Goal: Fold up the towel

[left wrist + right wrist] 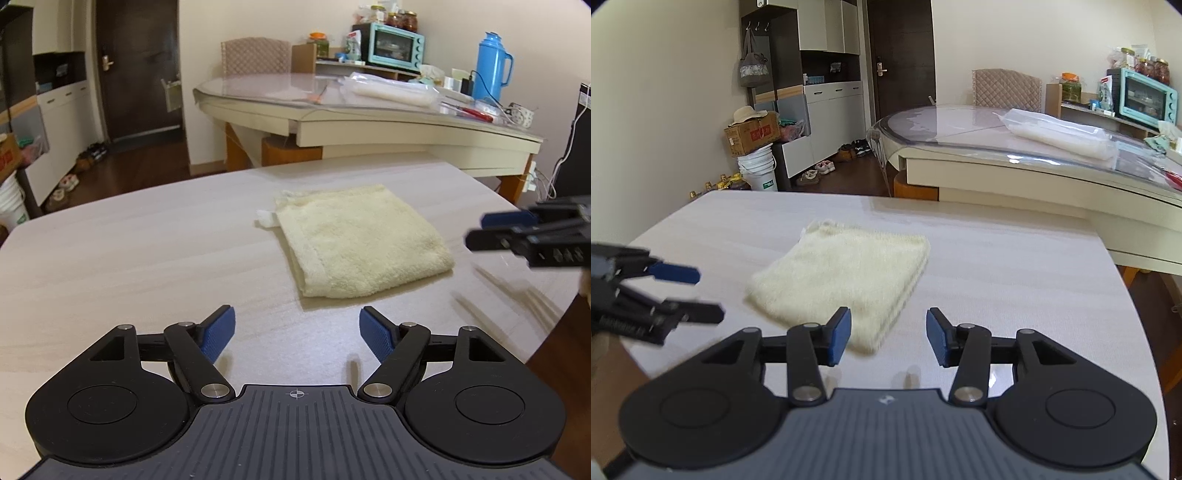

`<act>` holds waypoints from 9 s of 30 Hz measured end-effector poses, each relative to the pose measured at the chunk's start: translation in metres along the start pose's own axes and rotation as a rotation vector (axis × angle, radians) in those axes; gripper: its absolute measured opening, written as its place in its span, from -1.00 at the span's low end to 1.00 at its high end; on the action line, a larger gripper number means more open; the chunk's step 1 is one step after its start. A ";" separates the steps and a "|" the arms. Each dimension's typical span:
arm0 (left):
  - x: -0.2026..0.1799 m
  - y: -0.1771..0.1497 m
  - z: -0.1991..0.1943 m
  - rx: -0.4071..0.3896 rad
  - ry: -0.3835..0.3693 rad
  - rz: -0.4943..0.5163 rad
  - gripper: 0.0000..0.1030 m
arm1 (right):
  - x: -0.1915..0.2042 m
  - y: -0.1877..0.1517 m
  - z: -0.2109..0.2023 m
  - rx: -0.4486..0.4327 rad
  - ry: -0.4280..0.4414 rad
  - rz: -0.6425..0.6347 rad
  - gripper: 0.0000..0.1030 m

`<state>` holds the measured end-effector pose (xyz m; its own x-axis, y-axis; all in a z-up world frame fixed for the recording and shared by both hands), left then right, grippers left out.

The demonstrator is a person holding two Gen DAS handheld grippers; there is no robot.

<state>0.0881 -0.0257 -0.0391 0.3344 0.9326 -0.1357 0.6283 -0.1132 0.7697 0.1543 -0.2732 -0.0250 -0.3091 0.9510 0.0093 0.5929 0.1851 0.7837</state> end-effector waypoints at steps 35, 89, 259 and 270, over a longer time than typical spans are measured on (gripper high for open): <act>0.052 0.008 -0.015 -0.093 -0.041 -0.056 0.55 | 0.069 -0.017 -0.046 -0.087 0.284 -0.283 -0.87; 0.044 -0.029 -0.053 -0.048 -0.249 0.007 0.63 | 0.098 -0.021 -0.074 -0.159 0.155 -0.076 -0.93; 0.066 -0.034 -0.061 0.121 -0.124 0.059 -0.05 | 0.082 -0.162 -0.095 -0.248 -0.153 -1.070 0.03; 0.054 -0.055 -0.084 0.121 -0.114 0.024 -0.02 | 0.095 -0.184 -0.069 -0.344 -0.203 -1.261 -0.11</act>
<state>0.0123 0.0593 -0.0367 0.4240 0.8848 -0.1933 0.6965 -0.1821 0.6941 -0.0350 -0.2341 -0.1251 -0.3718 0.1998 -0.9066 -0.2444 0.9211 0.3032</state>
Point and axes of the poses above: each gripper's, at about its wrist camera, not at the fingertips, and z roughly the way its jaws point, x to its left, y to its top, the point moved 1 cm from there along z, roughly the way its jaws point, and after that the axes turned 10 degrees about -y, right-handed, at the moved point
